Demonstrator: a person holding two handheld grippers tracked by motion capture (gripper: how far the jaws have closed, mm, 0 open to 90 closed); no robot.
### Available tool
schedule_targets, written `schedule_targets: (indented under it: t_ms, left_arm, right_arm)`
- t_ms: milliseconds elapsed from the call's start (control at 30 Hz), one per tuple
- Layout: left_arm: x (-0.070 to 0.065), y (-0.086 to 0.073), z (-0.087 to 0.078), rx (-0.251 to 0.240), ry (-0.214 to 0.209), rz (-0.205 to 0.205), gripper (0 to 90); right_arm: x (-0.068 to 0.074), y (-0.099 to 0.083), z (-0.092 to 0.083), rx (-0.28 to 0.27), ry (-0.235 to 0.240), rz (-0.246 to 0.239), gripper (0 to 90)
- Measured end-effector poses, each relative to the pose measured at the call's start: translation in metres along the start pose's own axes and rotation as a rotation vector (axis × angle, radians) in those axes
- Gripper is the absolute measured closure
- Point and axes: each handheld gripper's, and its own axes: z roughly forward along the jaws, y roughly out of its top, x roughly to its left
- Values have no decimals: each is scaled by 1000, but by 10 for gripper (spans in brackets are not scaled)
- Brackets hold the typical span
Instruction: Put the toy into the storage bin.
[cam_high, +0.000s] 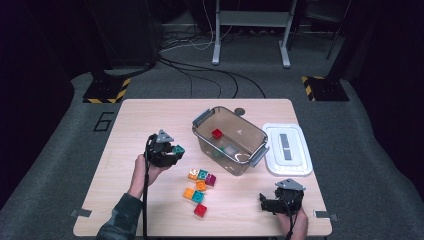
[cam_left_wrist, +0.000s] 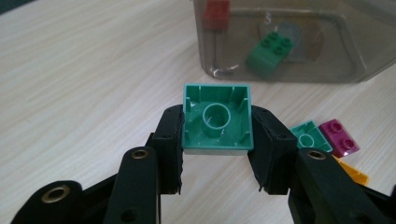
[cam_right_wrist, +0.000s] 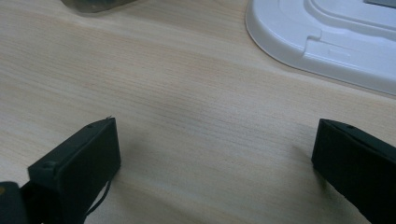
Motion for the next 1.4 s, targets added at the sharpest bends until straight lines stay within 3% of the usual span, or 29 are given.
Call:
schedule_targets:
  t_ms: [867, 1400]
  left_arm:
    - [2, 62, -34, -62, 26, 72, 582]
    - [2, 95, -29, -73, 16, 96, 582]
  right_arm:
    - [-1, 0, 0, 0, -5, -1, 0]
    - [0, 0, 0, -1, -9, 10, 0]
